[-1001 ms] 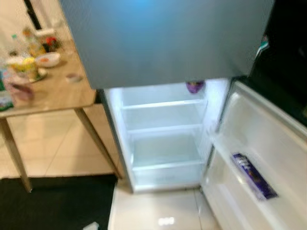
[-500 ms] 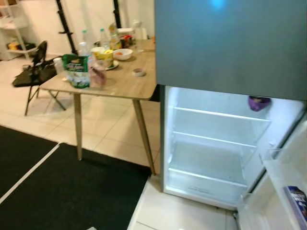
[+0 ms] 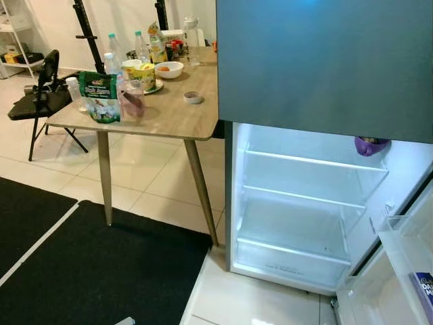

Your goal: Restocking fridge

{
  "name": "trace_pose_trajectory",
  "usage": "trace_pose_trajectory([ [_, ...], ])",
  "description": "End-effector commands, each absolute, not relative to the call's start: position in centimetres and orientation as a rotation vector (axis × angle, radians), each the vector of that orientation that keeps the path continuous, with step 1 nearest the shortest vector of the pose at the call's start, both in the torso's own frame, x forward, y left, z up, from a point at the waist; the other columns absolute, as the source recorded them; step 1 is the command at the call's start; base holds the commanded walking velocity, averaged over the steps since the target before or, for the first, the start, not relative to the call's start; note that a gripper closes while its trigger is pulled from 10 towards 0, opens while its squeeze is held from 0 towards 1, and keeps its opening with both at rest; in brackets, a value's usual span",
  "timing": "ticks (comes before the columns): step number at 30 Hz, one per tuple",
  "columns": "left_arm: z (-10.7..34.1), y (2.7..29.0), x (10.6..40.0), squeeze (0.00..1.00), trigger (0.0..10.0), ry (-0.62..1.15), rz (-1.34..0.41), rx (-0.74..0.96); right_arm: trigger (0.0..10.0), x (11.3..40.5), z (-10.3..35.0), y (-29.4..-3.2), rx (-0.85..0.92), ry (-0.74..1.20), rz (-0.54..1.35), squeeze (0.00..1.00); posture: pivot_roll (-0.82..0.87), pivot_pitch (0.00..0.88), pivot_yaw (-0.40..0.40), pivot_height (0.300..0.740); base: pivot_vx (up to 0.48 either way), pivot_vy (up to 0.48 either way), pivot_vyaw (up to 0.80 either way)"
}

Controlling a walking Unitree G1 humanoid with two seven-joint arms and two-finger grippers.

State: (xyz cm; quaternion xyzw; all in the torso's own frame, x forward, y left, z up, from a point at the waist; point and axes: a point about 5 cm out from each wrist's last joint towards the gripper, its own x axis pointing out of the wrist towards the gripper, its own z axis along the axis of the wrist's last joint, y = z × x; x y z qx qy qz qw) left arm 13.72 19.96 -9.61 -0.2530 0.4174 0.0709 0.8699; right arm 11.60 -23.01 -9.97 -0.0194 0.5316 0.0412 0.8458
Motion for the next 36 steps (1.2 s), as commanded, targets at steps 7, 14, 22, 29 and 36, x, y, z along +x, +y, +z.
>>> trace_pose_trajectory([
  [7,-9.72,20.68,13.14,0.0,10.0,0.895,0.16,-0.511,10.0,11.29,-10.11,-22.99,-0.026,1.136,0.06,0.0,-0.08,0.046,0.01,0.74,0.302,0.0,0.0],
  [14,-9.73,20.59,13.15,0.0,10.0,0.898,0.153,-0.51,10.0,11.34,-10.09,-23.0,-0.018,1.131,0.053,0.0,-0.08,0.045,0.011,0.74,0.31,0.0,0.0],
  [22,-9.65,20.62,13.35,0.0,10.0,0.896,0.137,-0.501,10.0,11.5,-10.1,-22.86,0.021,1.135,0.038,0.0,-0.07,0.04,0.013,0.74,0.29,0.0,-0.4],
  [29,-9.63,20.61,13.49,0.0,10.0,0.898,0.144,-0.496,10.0,11.62,-10.1,-22.71,0.018,1.14,0.047,0.0,-0.07,0.038,0.014,0.74,0.0,0.0,-0.8],
  [36,-9.71,20.08,13.42,0.0,10.0,0.907,0.108,-0.489,10.0,11.42,-10.14,-22.89,0.031,1.146,0.021,0.0,-0.08,0.038,0.016,0.74,0.0,0.0,-0.8],
])
